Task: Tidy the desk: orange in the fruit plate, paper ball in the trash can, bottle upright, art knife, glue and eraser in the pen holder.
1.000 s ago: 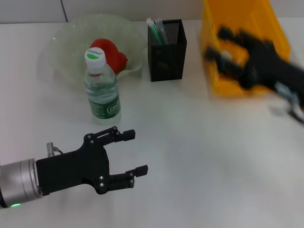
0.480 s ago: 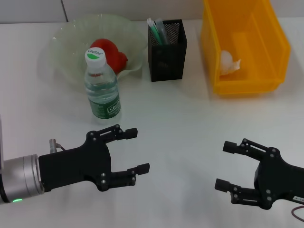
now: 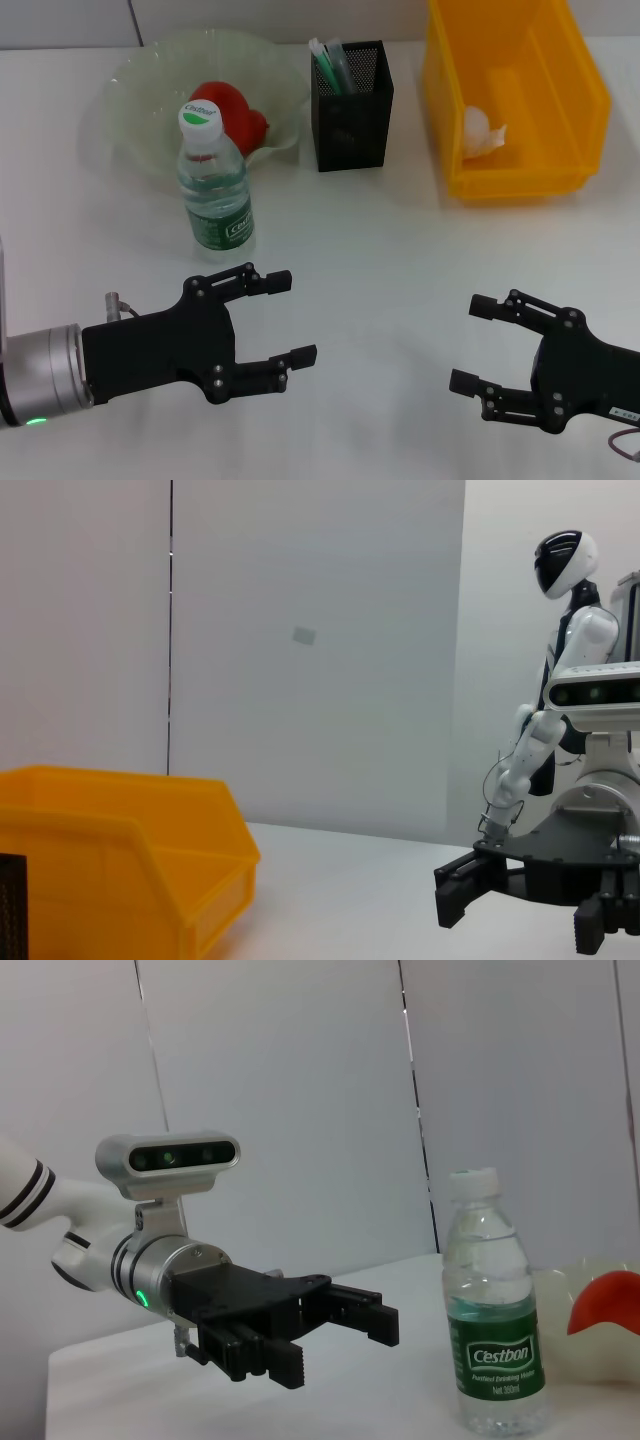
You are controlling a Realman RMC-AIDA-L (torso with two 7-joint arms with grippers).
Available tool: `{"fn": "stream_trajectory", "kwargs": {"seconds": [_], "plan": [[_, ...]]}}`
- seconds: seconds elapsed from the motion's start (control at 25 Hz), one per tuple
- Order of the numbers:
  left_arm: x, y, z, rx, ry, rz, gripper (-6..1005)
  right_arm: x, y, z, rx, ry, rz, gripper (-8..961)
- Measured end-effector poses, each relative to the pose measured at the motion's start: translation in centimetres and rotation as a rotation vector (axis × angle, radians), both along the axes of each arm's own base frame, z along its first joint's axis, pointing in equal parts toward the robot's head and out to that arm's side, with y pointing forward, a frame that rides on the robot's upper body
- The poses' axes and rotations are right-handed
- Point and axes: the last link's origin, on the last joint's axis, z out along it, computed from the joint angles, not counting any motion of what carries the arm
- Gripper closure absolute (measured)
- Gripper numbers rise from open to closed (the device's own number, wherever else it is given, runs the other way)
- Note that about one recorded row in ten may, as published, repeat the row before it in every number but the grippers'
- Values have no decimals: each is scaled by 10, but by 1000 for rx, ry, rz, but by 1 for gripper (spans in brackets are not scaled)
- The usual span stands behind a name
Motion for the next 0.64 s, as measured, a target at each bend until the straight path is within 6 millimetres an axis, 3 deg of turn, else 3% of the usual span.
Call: {"fn": "stream_trajectory", "kwargs": {"seconds": [0.64], "plan": [[0, -4, 0, -11, -13, 10, 199, 0, 5, -2, 9, -13, -5, 111]]}}
